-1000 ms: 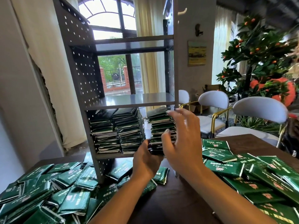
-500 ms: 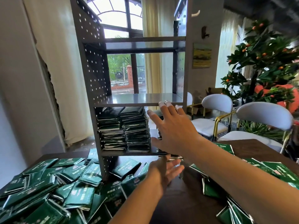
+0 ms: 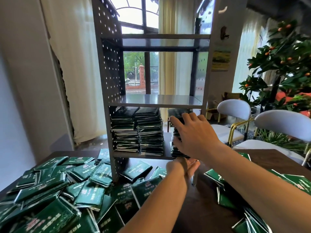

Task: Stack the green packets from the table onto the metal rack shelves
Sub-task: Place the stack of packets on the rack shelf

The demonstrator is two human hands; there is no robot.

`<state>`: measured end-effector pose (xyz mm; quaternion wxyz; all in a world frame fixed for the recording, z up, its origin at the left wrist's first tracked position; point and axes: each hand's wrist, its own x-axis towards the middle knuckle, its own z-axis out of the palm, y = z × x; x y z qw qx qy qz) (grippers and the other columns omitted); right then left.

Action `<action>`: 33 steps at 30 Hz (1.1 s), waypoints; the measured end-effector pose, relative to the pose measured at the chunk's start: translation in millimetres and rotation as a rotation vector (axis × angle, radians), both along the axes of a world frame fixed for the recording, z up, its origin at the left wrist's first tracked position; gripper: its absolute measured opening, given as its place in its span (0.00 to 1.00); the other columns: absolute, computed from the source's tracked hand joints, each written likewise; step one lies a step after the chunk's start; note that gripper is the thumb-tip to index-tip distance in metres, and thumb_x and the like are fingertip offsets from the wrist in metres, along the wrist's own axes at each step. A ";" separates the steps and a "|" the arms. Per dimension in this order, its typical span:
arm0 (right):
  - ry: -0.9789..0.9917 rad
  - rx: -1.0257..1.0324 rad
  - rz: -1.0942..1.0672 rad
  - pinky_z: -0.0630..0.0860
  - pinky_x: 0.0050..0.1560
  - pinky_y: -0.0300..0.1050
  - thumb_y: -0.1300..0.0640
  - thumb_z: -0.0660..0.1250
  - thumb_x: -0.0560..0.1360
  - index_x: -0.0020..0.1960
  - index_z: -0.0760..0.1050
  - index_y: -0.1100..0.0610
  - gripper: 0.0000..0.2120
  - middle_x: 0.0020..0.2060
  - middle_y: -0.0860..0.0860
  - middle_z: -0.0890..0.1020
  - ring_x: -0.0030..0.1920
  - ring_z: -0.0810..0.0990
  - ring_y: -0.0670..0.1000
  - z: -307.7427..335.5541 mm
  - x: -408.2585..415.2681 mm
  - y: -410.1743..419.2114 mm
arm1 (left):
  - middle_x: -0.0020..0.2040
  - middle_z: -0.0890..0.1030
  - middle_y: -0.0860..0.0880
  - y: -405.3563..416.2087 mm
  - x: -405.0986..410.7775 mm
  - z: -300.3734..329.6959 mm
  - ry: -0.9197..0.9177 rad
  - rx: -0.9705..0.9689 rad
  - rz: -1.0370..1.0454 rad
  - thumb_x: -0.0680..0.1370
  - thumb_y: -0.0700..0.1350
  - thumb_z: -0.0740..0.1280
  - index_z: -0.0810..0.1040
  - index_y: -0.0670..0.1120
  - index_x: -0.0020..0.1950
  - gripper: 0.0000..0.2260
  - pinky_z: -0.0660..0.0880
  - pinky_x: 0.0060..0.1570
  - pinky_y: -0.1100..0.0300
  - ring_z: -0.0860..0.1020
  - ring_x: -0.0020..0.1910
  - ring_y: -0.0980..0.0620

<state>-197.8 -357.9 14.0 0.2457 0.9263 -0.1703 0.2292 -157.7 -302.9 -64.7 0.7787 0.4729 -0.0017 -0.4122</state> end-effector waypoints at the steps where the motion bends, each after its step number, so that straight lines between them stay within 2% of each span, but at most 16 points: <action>1: -0.004 0.008 0.009 0.75 0.54 0.56 0.44 0.61 0.77 0.74 0.67 0.54 0.28 0.57 0.60 0.79 0.56 0.78 0.62 0.6 0.7 0.5 | 0.45 0.80 0.43 -0.8 -0.5 3.8 0.008 0.001 0.001 0.86 0.39 0.54 0.75 0.39 0.63 0.12 0.80 0.36 0.59 0.79 0.40 0.48; 4: -0.004 0.043 0.021 0.72 0.62 0.55 0.45 0.56 0.81 0.78 0.58 0.54 0.29 0.66 0.60 0.73 0.66 0.72 0.62 2.3 2.9 -2.0 | 0.65 0.78 0.36 -1.9 0.7 14.2 0.031 0.013 -0.006 0.86 0.38 0.54 0.71 0.36 0.70 0.15 0.76 0.54 0.50 0.79 0.56 0.41; 5: -0.006 0.056 0.021 0.71 0.64 0.55 0.45 0.55 0.82 0.79 0.56 0.54 0.29 0.68 0.60 0.71 0.68 0.70 0.61 3.0 3.2 -2.4 | 0.66 0.77 0.35 -2.9 3.5 15.7 0.057 0.018 0.014 0.86 0.38 0.53 0.70 0.34 0.71 0.16 0.76 0.53 0.49 0.79 0.57 0.40; 7: -0.010 0.064 0.011 0.71 0.63 0.53 0.46 0.55 0.82 0.79 0.55 0.54 0.28 0.68 0.59 0.70 0.68 0.69 0.61 4.1 4.4 -2.4 | 0.61 0.80 0.34 -3.9 8.8 18.7 0.100 0.013 0.050 0.86 0.37 0.52 0.72 0.33 0.69 0.16 0.78 0.49 0.49 0.81 0.52 0.39; 10: 0.001 0.068 -0.015 0.72 0.61 0.52 0.46 0.56 0.82 0.78 0.56 0.55 0.27 0.67 0.59 0.70 0.67 0.70 0.61 6.3 8.5 -0.7 | 0.58 0.82 0.34 -2.4 11.3 20.4 0.090 0.015 0.083 0.86 0.36 0.50 0.74 0.36 0.66 0.16 0.77 0.55 0.49 0.80 0.61 0.38; 11: 0.003 0.069 -0.024 0.71 0.61 0.53 0.46 0.56 0.82 0.77 0.57 0.55 0.27 0.67 0.59 0.71 0.66 0.71 0.61 7.3 9.8 -0.2 | 0.52 0.84 0.36 -0.6 11.1 21.0 0.095 -0.017 0.072 0.86 0.38 0.51 0.75 0.38 0.65 0.16 0.79 0.53 0.51 0.81 0.59 0.41; 13: 0.003 0.053 -0.050 0.69 0.63 0.56 0.46 0.57 0.81 0.76 0.60 0.55 0.26 0.65 0.59 0.73 0.65 0.72 0.61 8.2 12.5 1.0 | 0.32 0.82 0.43 2.5 9.9 24.7 0.093 -0.057 0.017 0.85 0.42 0.55 0.79 0.42 0.53 0.13 0.81 0.42 0.55 0.84 0.39 0.49; 14: 0.002 0.033 -0.068 0.68 0.63 0.57 0.46 0.57 0.81 0.76 0.61 0.55 0.26 0.64 0.59 0.74 0.64 0.73 0.62 7.4 13.8 1.7 | 0.28 0.79 0.46 3.5 10.1 26.5 0.099 -0.064 0.014 0.85 0.43 0.56 0.78 0.42 0.46 0.14 0.80 0.40 0.56 0.80 0.31 0.51; 17: -0.006 -0.028 -0.109 0.67 0.64 0.59 0.46 0.58 0.80 0.74 0.65 0.54 0.25 0.62 0.58 0.77 0.62 0.75 0.62 5.1 16.3 4.4 | 0.23 0.77 0.48 4.2 11.0 33.4 0.105 -0.064 -0.008 0.85 0.45 0.56 0.75 0.45 0.39 0.16 0.79 0.39 0.55 0.74 0.17 0.54; 20: 0.003 -0.033 -0.118 0.66 0.66 0.59 0.46 0.57 0.80 0.75 0.63 0.54 0.25 0.65 0.59 0.76 0.65 0.73 0.62 7.7 16.2 4.2 | 0.27 0.79 0.47 7.5 9.7 38.8 0.078 -0.037 -0.037 0.85 0.46 0.58 0.74 0.44 0.39 0.16 0.80 0.37 0.55 0.74 0.17 0.53; 22: 0.017 -0.041 -0.121 0.65 0.66 0.58 0.45 0.57 0.80 0.75 0.62 0.54 0.26 0.67 0.59 0.74 0.67 0.72 0.62 10.1 15.2 3.6 | 0.33 0.81 0.44 9.9 11.2 38.7 0.029 0.012 -0.099 0.85 0.48 0.59 0.76 0.43 0.41 0.15 0.82 0.49 0.53 0.78 0.24 0.53; 23: 0.024 -0.045 -0.121 0.65 0.66 0.58 0.45 0.57 0.80 0.75 0.61 0.54 0.26 0.67 0.59 0.74 0.67 0.72 0.62 10.4 14.5 4.2 | 0.30 0.80 0.43 12.4 12.1 38.2 0.008 0.032 -0.141 0.85 0.48 0.59 0.75 0.42 0.41 0.16 0.80 0.56 0.52 0.77 0.23 0.52; 25: 0.022 -0.049 -0.129 0.66 0.65 0.57 0.45 0.58 0.80 0.74 0.62 0.54 0.25 0.66 0.59 0.75 0.66 0.73 0.61 11.7 12.4 6.7 | 0.19 0.74 0.45 15.3 15.4 37.0 -0.034 0.069 -0.223 0.86 0.48 0.58 0.70 0.41 0.38 0.19 0.74 0.63 0.52 0.72 0.15 0.52; 27: 0.013 -0.059 -0.136 0.67 0.64 0.56 0.45 0.58 0.80 0.73 0.64 0.54 0.24 0.64 0.58 0.77 0.64 0.74 0.61 13.0 10.9 11.0 | 0.18 0.73 0.45 16.6 20.7 34.1 -0.067 0.094 -0.248 0.85 0.48 0.59 0.68 0.40 0.38 0.19 0.76 0.59 0.53 0.73 0.16 0.51; 30: 0.004 -0.059 -0.140 0.66 0.64 0.57 0.45 0.58 0.80 0.71 0.66 0.53 0.23 0.62 0.58 0.78 0.63 0.74 0.60 14.9 8.1 14.3 | 0.34 0.82 0.44 19.8 24.0 30.5 -0.143 0.174 -0.284 0.83 0.47 0.62 0.74 0.40 0.45 0.12 0.82 0.35 0.56 0.80 0.34 0.47; 33: -0.029 -0.043 -0.143 0.66 0.64 0.57 0.45 0.58 0.80 0.71 0.67 0.52 0.22 0.59 0.57 0.80 0.62 0.74 0.60 19.2 4.4 15.0 | 0.41 0.82 0.44 23.3 27.1 26.4 -0.237 0.237 -0.301 0.82 0.43 0.62 0.76 0.42 0.45 0.08 0.81 0.28 0.58 0.80 0.36 0.47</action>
